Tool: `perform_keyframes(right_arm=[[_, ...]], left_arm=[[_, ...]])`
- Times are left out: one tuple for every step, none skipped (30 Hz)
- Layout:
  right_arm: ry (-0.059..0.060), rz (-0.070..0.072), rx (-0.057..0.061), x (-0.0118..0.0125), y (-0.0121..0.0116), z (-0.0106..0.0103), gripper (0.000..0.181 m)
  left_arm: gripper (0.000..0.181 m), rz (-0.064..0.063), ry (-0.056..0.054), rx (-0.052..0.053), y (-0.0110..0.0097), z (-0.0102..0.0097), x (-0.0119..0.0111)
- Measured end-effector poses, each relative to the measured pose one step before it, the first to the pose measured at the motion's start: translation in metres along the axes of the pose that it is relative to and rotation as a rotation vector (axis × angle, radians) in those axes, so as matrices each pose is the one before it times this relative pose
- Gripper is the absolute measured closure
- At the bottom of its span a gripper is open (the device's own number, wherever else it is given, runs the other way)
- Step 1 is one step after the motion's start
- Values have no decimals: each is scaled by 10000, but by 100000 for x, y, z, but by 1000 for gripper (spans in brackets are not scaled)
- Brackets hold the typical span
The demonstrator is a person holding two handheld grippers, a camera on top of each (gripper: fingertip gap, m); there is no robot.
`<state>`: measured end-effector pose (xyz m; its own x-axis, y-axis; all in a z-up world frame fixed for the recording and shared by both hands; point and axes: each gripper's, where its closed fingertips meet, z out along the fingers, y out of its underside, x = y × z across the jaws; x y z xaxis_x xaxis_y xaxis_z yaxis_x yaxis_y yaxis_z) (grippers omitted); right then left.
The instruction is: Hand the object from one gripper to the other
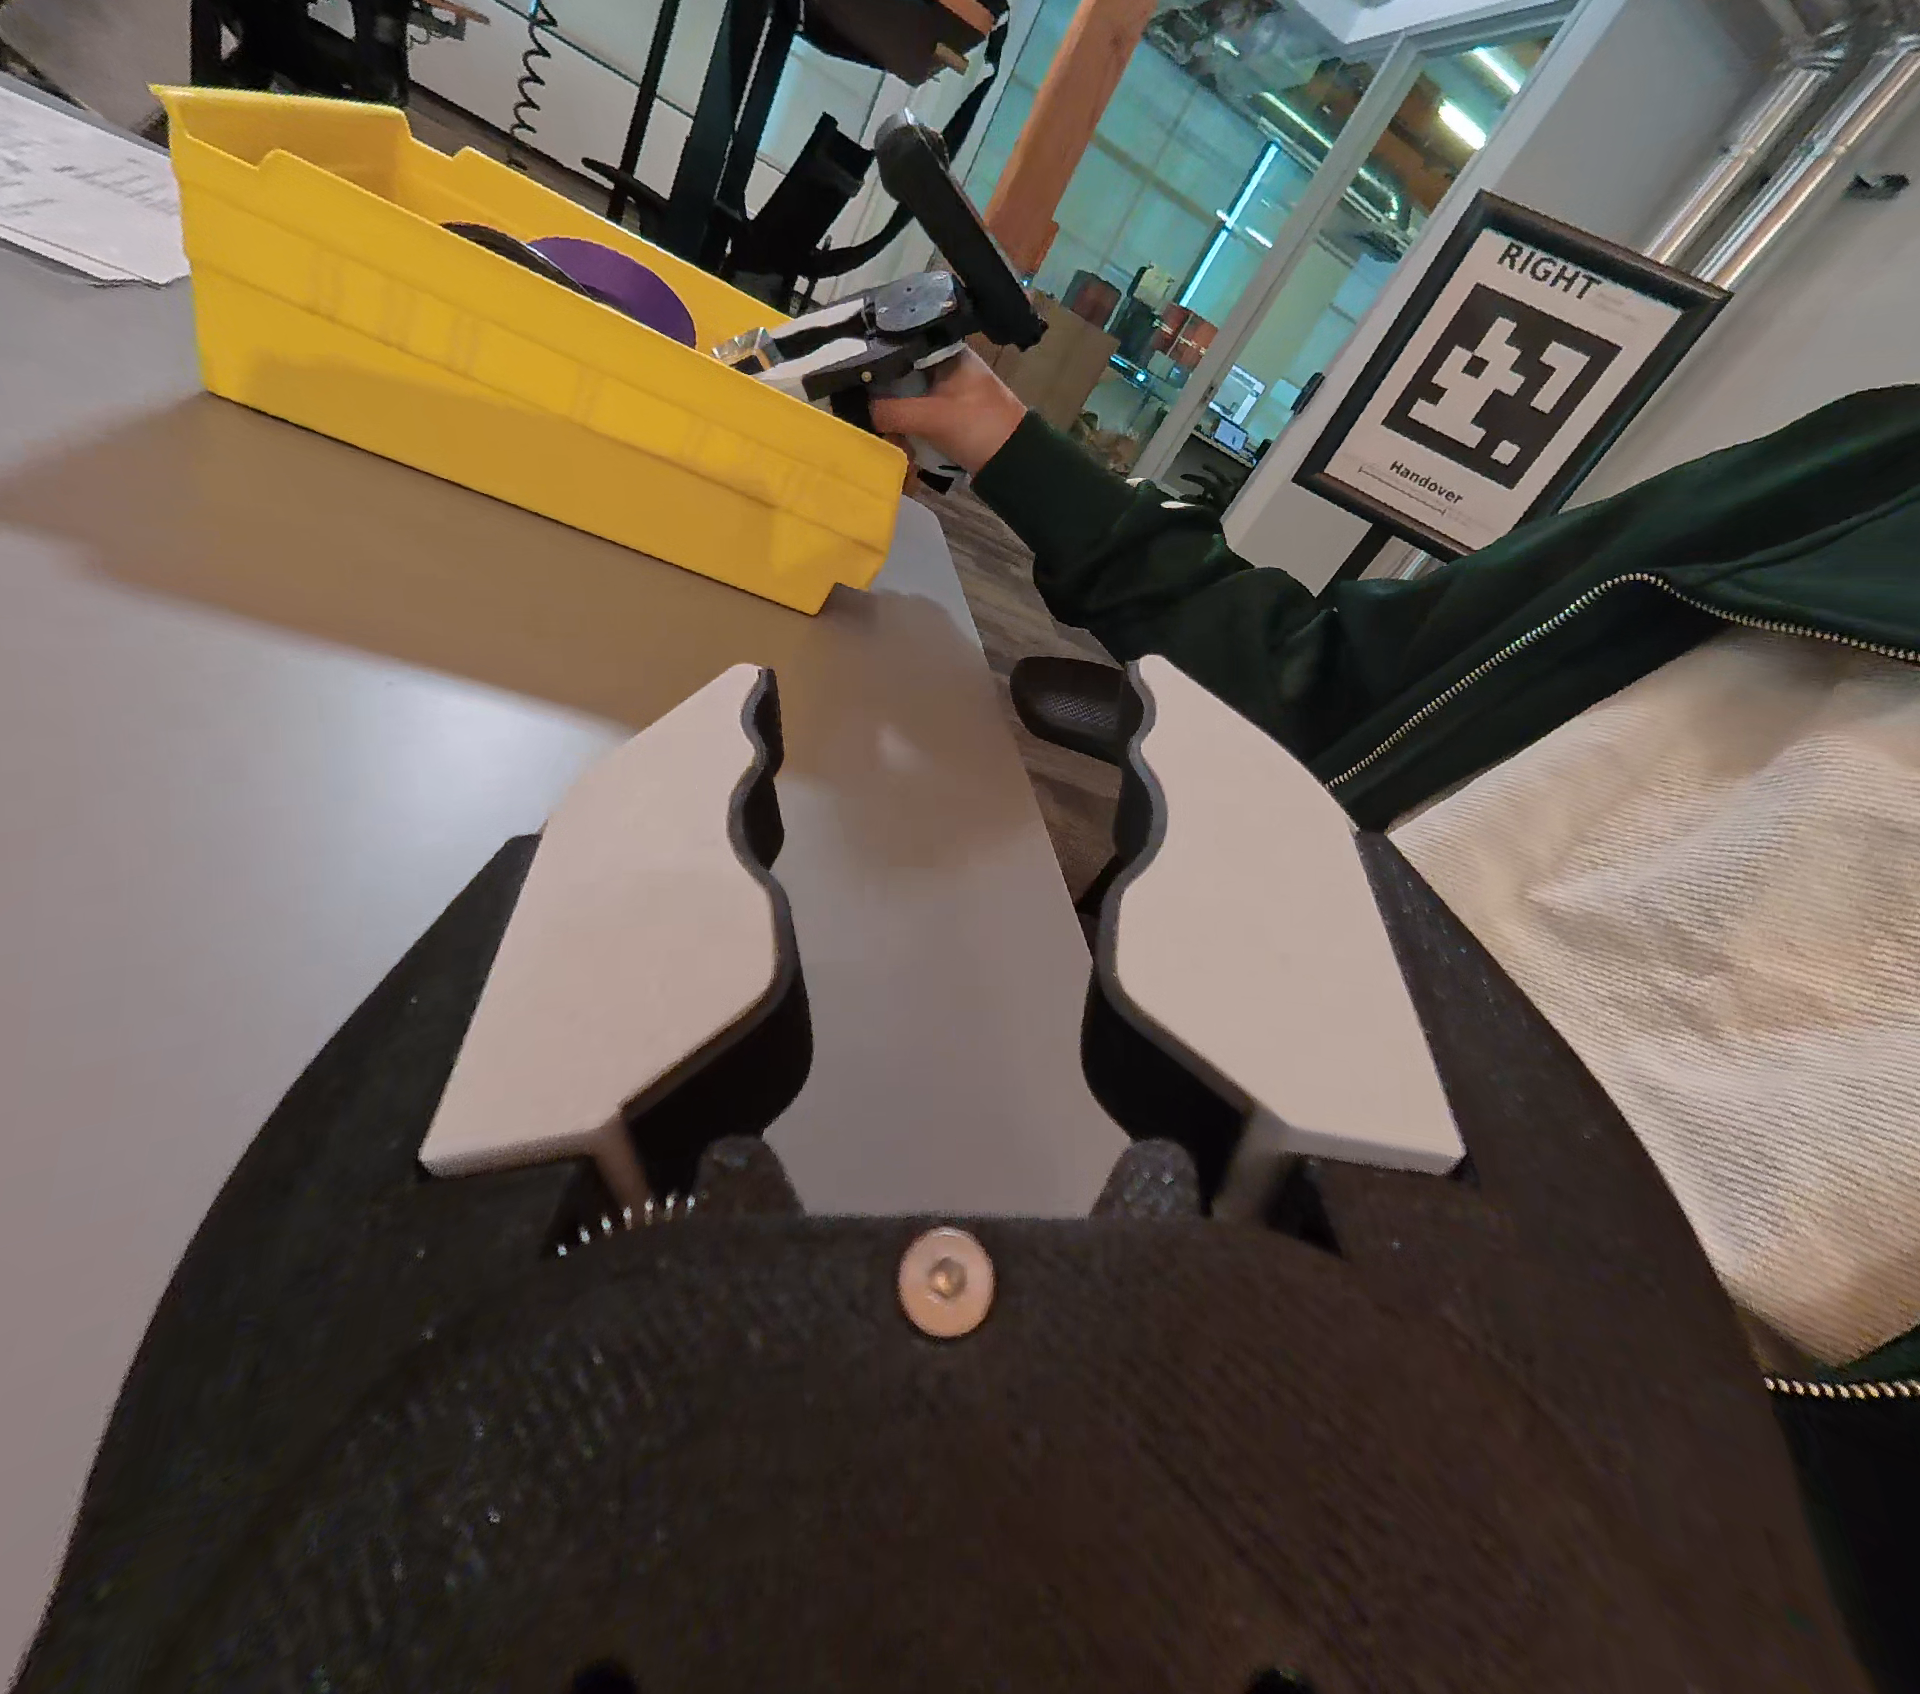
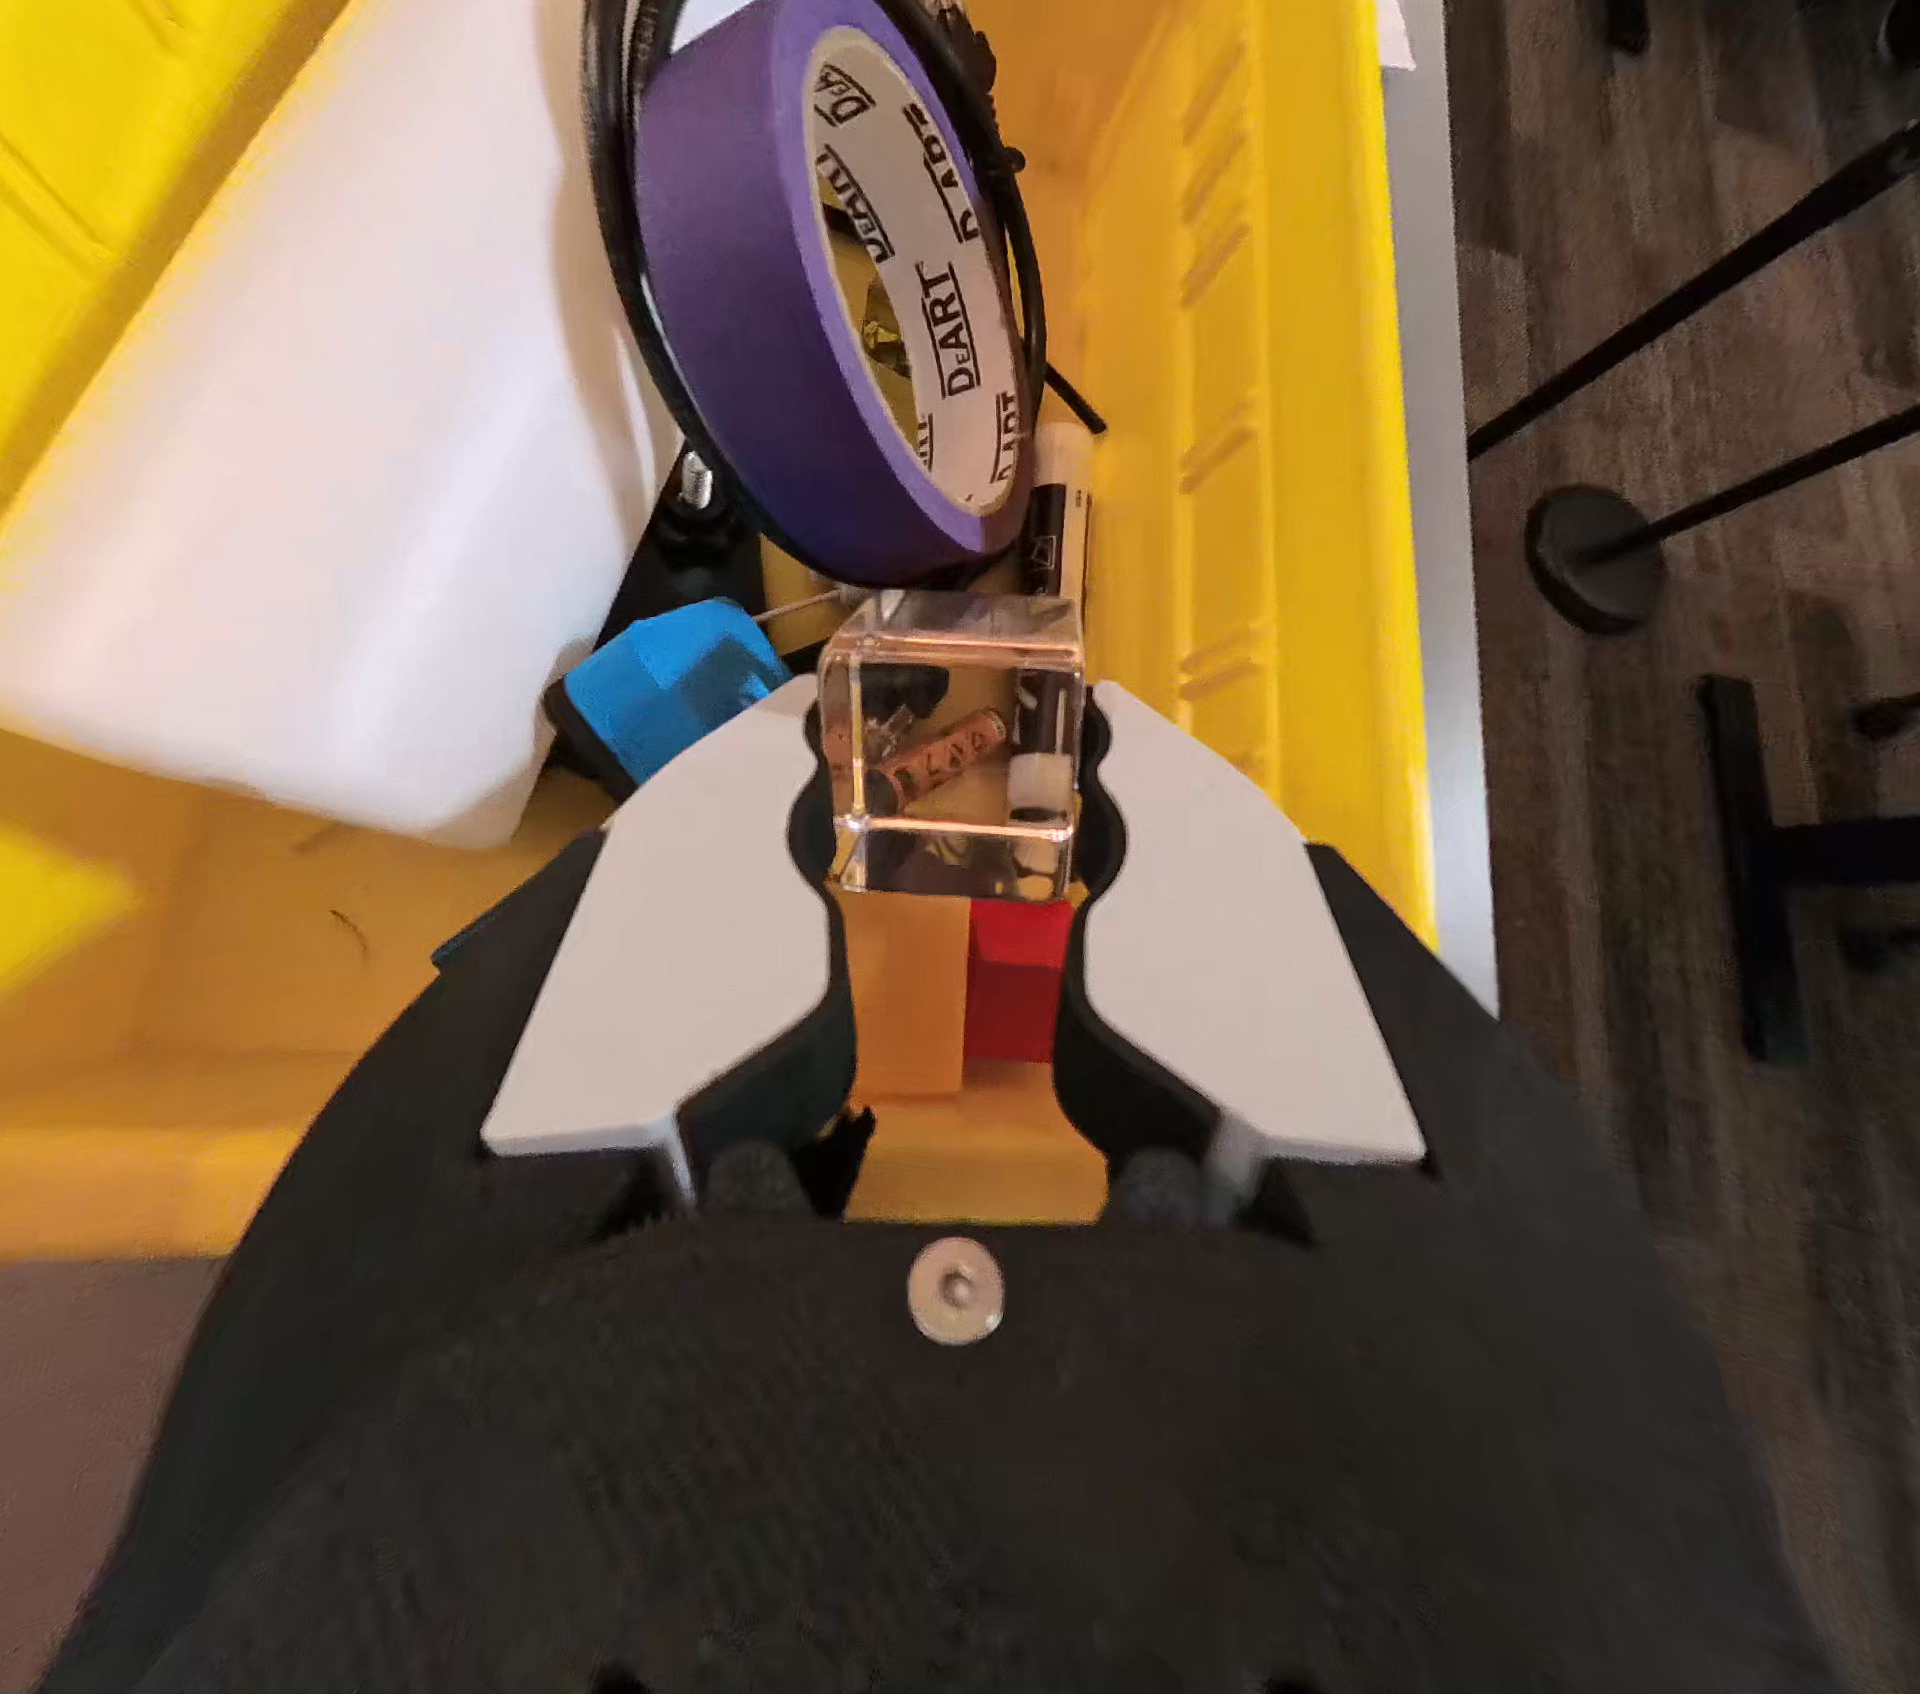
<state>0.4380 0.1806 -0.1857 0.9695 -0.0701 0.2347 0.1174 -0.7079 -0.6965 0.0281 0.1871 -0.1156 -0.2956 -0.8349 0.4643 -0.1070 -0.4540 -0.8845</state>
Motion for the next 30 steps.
perform_keyframes(right_arm=[[-52,171,-5,39,76,90,137],[-65,130,-55,21,120,61,137],[-10,62,-43,52,79,22,136],[35,-5,46,68,-74,-50,134],[101,-29,192,110,-343,-209,132],[121,-28,185,147,-428,-311,131],[48,-36,151,38,-483,-405,130],[24,-15,229,-44,-694,-527,131],[-9,-23,345,-209,-984,-711,131],[-156,-77,514,-606,-1422,-878,131],[-315,-142,706,-1102,-1864,-1009,131],[-435,-126,803,-1541,-2137,-1012,131],[-721,-94,933,-2214,-2397,-851,130],[-990,-53,1064,-2854,-2490,-523,130],[-1087,31,1099,-3172,-2263,-32,130],[-1112,179,1051,-3278,-1764,490,130],[-1081,327,850,-3187,-978,968,128],[-979,394,471,-2852,-5,1279,126],[-840,391,13,-2371,912,1384,129],[-610,382,-310,-1707,1496,1402,133],[-459,357,-376,-1223,1587,1394,134],[-480,307,-385,-1064,1422,1293,134],[-387,268,-280,-816,1010,1137,135],[-276,221,-146,-597,532,1023,136],[-259,181,-49,-536,155,918,136],[-177,155,-50,-361,-20,872,136],[-109,110,-51,-206,-62,828,136],[-164,84,17,-256,-73,817,135],[-185,82,67,-237,0,768,135],[-181,54,55,-180,177,722,135]], left_arm=[[117,5,-10,8,15,-14,12],[117,-17,-2,23,-11,-35,7],[117,-32,3,41,-30,-42,-7],[117,-42,0,54,-65,-48,-14],[117,-45,-1,63,-90,-45,-17],[117,-38,-8,78,-126,-52,-15],[117,-27,-4,92,-164,-65,14],[117,-15,-9,95,-168,-65,23],[117,1,-28,81,-158,-67,14],[117,23,-41,64,-133,-51,4],[117,25,-56,47,-89,-46,0],[120,-1,-68,8,-16,-10,-31],[122,-7,-44,-20,62,39,-18],[122,-31,-26,-37,125,77,7],[122,-50,-37,-49,169,91,-30],[121,-13,-47,-31,144,94,-28],[120,29,-82,-5,81,95,-9],[119,84,-122,-7,32,77,18],[119,154,-138,-20,2,36,100],[118,230,-220,-34,-27,-26,66],[116,292,-373,-48,-18,-103,-115],[115,268,-542,-61,49,-204,-386],[114,185,-508,-11,99,-303,-439],[113,89,-302,79,110,-355,-256],[113,7,-197,114,138,-376,-208],[113,-30,-191,45,224,-380,-282],[114,-11,-140,-17,217,-347,-257],[117,-5,-73,-47,163,-299,-186],[120,5,-72,-38,44,-266,-193],[124,44,-111,5,-71,-209,-259]])
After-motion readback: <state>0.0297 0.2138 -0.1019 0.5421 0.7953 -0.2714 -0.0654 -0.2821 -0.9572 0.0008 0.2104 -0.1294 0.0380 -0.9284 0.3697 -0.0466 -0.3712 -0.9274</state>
